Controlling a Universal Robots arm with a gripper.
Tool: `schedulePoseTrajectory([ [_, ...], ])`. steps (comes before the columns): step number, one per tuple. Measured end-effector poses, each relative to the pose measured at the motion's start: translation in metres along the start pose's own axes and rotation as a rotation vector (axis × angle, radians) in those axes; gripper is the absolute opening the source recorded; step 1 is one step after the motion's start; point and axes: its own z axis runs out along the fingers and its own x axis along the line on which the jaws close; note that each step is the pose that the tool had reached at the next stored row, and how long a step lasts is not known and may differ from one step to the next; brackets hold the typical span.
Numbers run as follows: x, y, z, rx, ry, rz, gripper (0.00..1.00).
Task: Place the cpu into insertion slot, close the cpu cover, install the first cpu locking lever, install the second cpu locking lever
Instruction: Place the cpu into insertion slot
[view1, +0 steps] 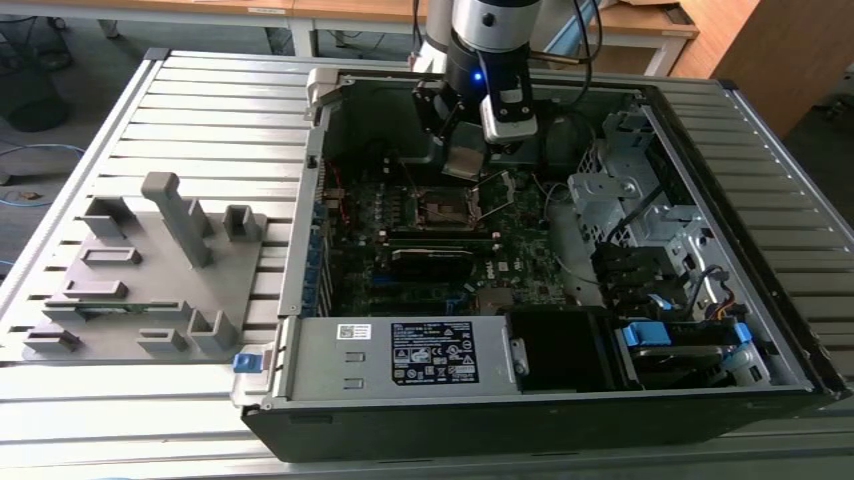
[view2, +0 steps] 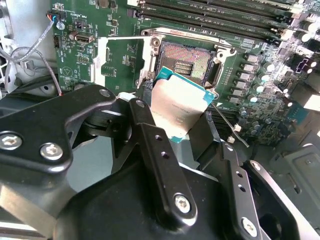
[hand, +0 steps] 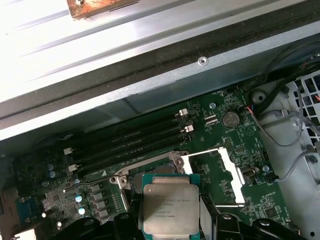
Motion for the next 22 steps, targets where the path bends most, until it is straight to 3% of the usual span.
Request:
schedulePoseTrajectory([
  [9,0.0000,0.0000,0.0001,-0.0002,-0.0019,0.022,0.54],
  [22,0.0000,-0.0001,0.0008,-0.0013,-0.0100,0.116,0.54],
])
